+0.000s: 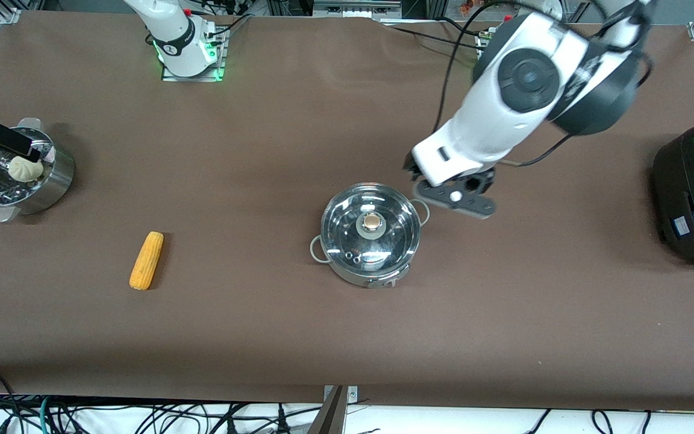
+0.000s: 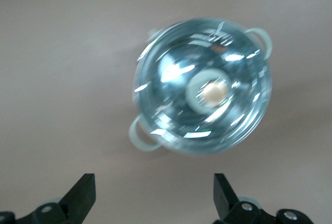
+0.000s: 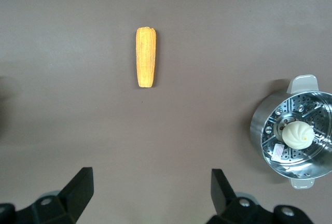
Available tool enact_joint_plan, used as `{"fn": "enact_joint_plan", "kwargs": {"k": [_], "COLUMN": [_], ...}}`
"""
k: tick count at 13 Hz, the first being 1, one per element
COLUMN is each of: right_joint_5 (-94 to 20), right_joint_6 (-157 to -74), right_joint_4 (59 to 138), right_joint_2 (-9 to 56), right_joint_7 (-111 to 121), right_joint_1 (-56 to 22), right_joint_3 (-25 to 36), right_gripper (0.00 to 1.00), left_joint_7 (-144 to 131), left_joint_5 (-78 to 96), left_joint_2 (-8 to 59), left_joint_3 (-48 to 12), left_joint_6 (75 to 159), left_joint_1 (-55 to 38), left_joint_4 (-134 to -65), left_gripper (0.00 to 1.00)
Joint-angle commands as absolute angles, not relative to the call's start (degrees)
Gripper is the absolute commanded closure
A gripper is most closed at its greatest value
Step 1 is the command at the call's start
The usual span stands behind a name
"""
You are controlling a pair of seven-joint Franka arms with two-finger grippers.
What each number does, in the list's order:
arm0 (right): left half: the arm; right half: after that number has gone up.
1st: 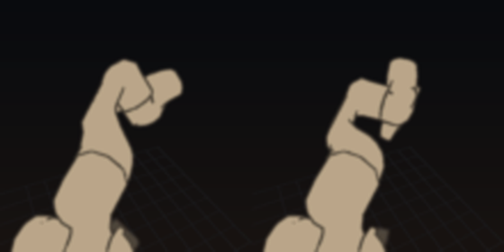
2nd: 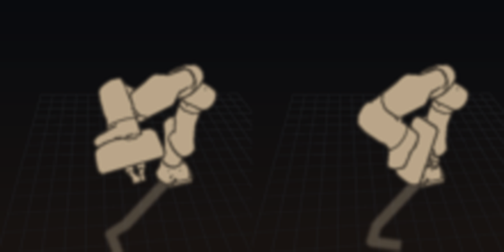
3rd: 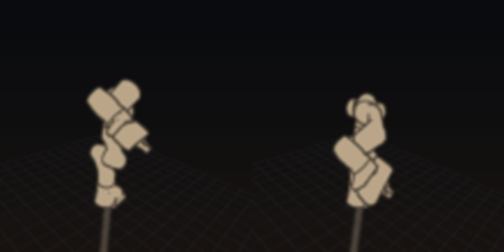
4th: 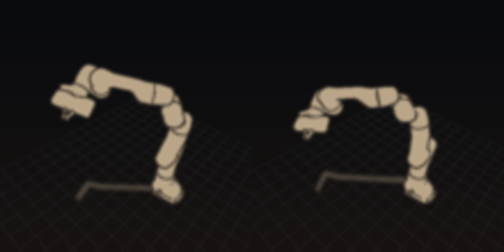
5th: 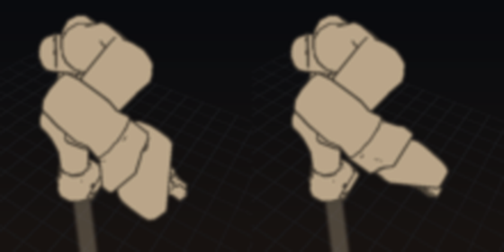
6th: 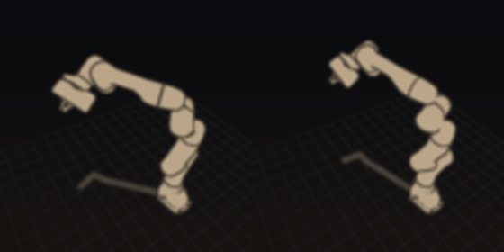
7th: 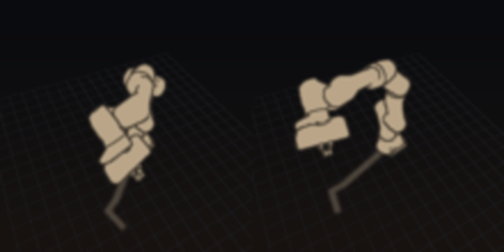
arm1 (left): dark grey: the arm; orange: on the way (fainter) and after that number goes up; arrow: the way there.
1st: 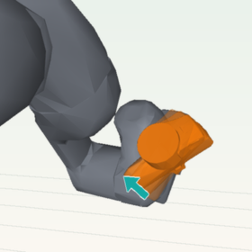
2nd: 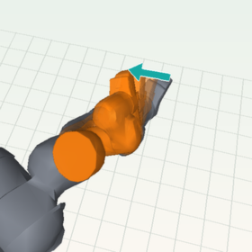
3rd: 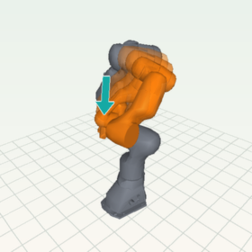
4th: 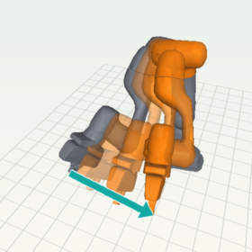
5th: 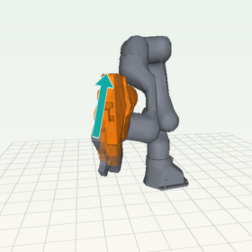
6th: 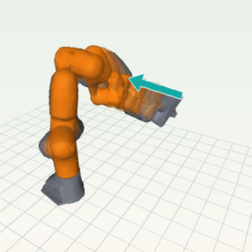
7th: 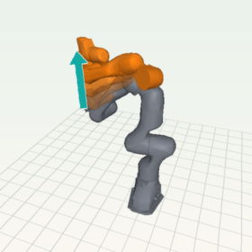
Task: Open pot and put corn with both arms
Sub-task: 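Reach the left gripper to the lid knob while the right gripper reaches the corn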
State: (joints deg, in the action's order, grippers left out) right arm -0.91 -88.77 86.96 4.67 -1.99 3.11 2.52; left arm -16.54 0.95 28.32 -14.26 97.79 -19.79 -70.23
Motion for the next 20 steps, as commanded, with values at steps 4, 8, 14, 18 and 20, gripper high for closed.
{"fn": "enact_joint_plan", "kwargs": {"k": [4,8,14,18,20], "right_joint_5": [-2.28,-2.28,-2.90,-8.18,-7.13], "right_joint_6": [-90.25,-92.72,-101.32,-109.83,-114.41], "right_joint_4": [85.52,85.61,85.61,85.61,85.87], "right_joint_2": [6.59,12.64,25.64,34.26,36.90], "right_joint_7": [-2.29,-1.32,-1.32,-1.14,-0.97], "right_joint_1": [3.17,2.64,2.29,2.29,1.76], "right_joint_3": [2.20,1.85,1.85,1.93,1.85], "right_gripper": [0.00,0.00,0.00,0.00,0.00], "left_joint_7": [-17.14,-16.79,-16.44,-16.43,-16.44], "left_joint_5": [-0.78,-8.26,-8.26,-8.35,-8.35], "left_joint_2": [39.98,41.04,42.01,42.19,41.75], "left_joint_3": [-13.27,-13.54,-13.54,-13.54,-13.45], "left_joint_6": [111.26,112.23,114.70,114.70,114.61], "left_joint_1": [-26.62,-28.47,-28.30,-28.21,-28.04], "left_joint_4": [-65.39,-67.58,-71.10,-71.19,-70.93], "left_gripper": [0.00,0.00,0.00,0.37,0.84]}}
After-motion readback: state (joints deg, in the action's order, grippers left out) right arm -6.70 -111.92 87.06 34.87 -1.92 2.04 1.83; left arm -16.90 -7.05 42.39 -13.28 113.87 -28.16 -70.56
